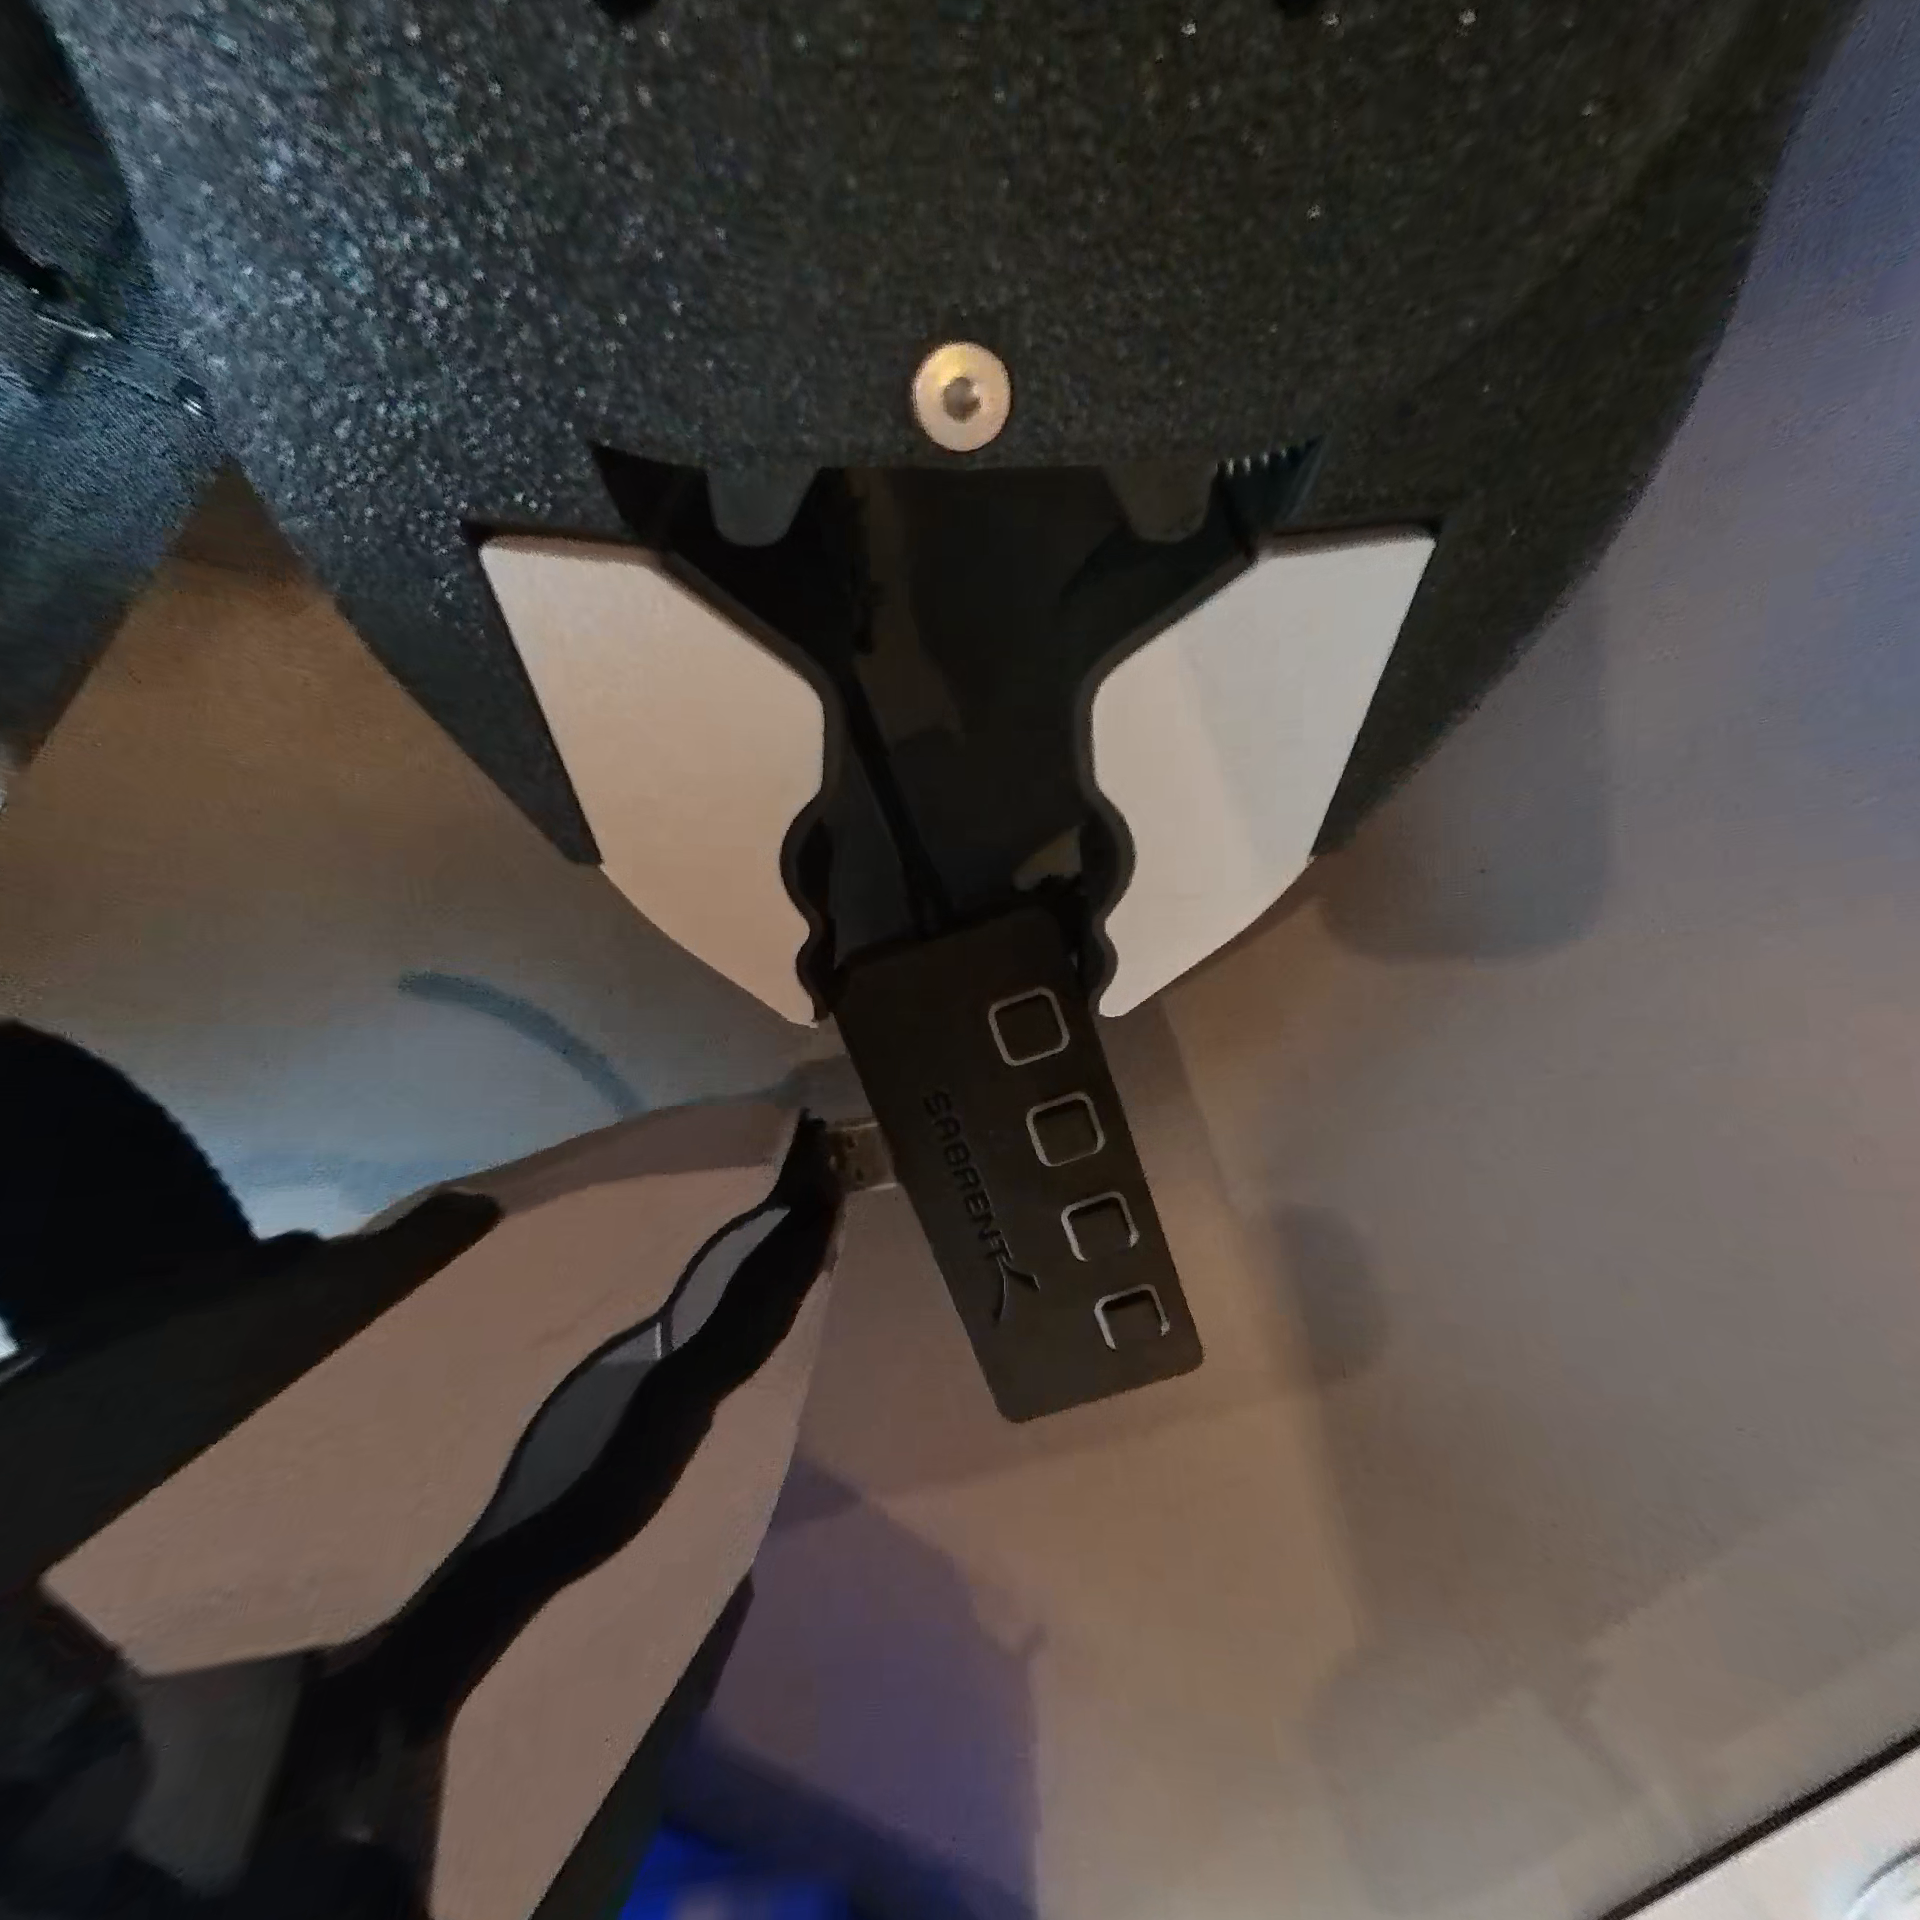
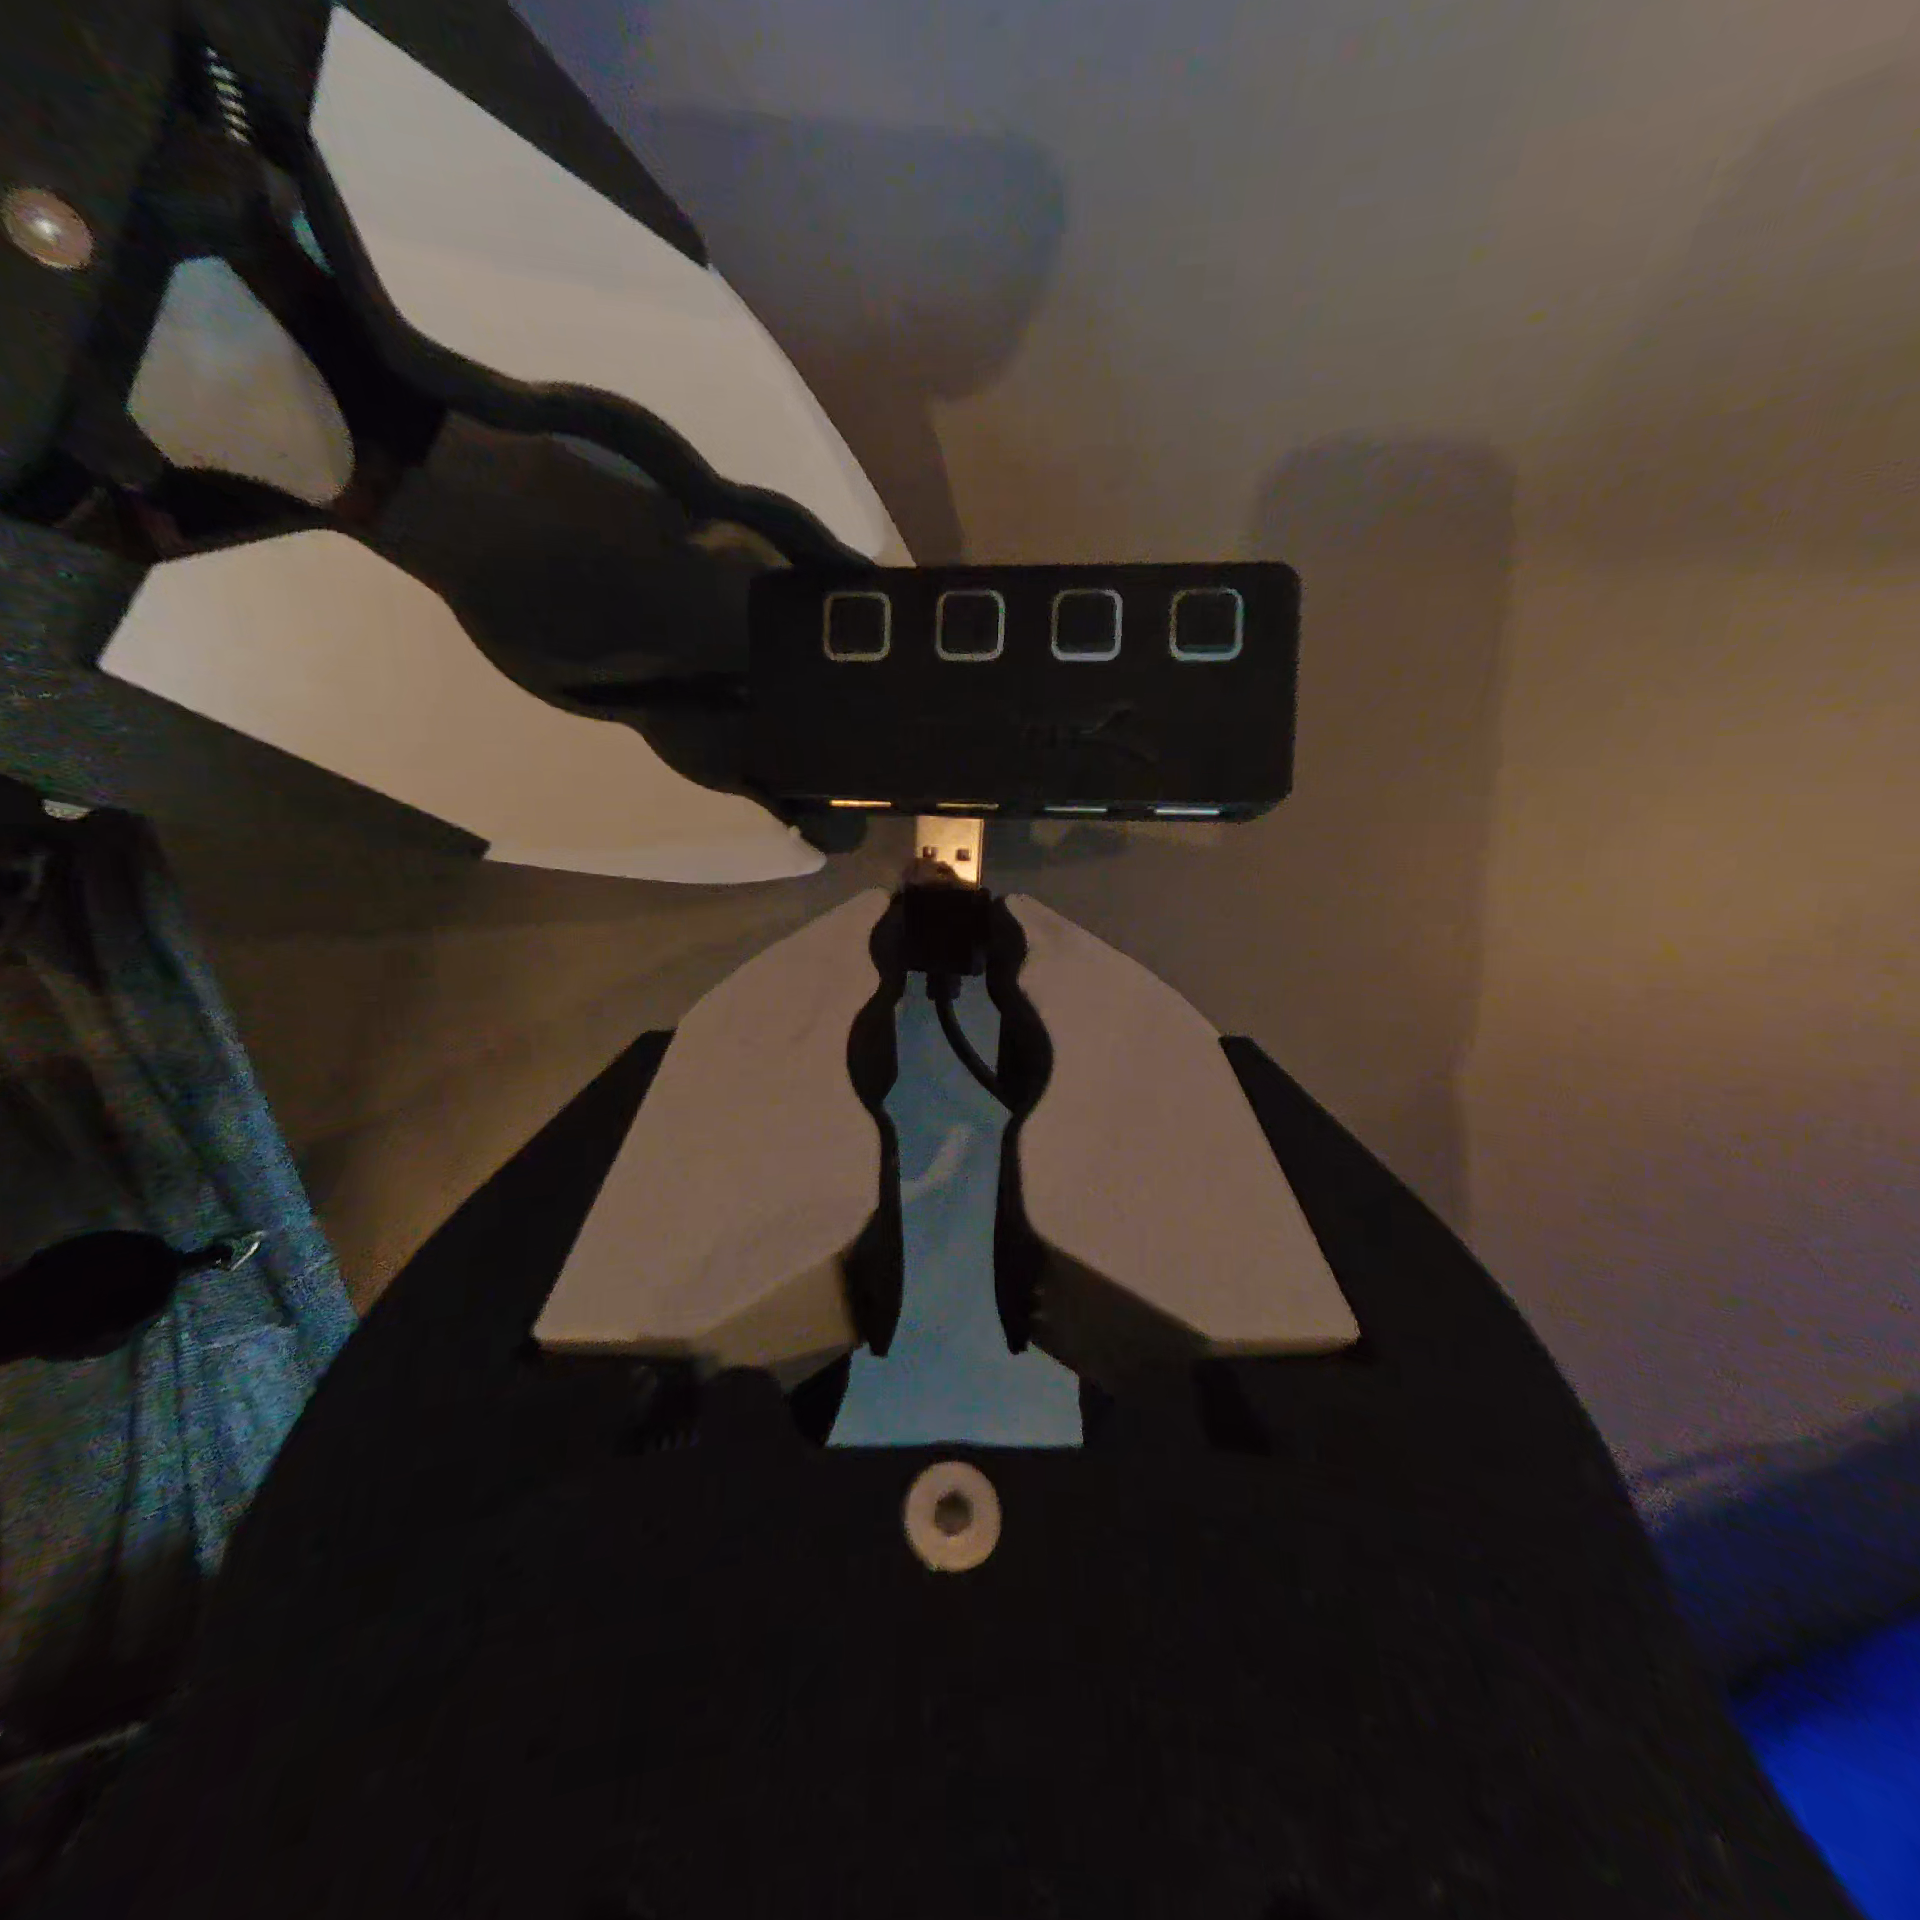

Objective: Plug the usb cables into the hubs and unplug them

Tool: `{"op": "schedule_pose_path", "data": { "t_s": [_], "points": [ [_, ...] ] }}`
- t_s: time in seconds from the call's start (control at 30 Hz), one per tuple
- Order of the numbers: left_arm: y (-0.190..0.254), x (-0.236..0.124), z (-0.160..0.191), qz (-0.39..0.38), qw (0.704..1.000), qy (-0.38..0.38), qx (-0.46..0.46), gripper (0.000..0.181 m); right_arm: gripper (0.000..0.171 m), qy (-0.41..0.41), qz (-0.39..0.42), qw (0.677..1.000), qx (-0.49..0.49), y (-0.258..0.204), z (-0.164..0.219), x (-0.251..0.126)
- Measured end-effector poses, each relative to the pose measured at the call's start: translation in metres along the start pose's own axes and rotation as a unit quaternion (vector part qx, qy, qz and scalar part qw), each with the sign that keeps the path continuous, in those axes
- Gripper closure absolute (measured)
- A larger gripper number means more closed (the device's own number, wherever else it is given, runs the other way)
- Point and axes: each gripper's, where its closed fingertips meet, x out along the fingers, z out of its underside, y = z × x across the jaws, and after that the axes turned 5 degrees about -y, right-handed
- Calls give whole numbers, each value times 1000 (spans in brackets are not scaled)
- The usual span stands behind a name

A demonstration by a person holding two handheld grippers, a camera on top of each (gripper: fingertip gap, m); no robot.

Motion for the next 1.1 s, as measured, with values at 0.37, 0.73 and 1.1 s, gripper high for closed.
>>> {"op": "schedule_pose_path", "data": {
  "t_s": [0.37, 0.73, 1.1],
  "points": [
    [10, 1, -1, 9, 999, -1, 42, 135, 157, -9, -16, 1000, 2, -2, 6, -5],
    [13, -2, -7, -77, 985, -8, 154, 135, 158, -27, 6, 1000, -7, -3, 9, -15],
    [16, 1, -7, 7, 997, 7, 82, 136, 158, 3, 34, 999, -10, -2, -1, -15]
  ]
}}
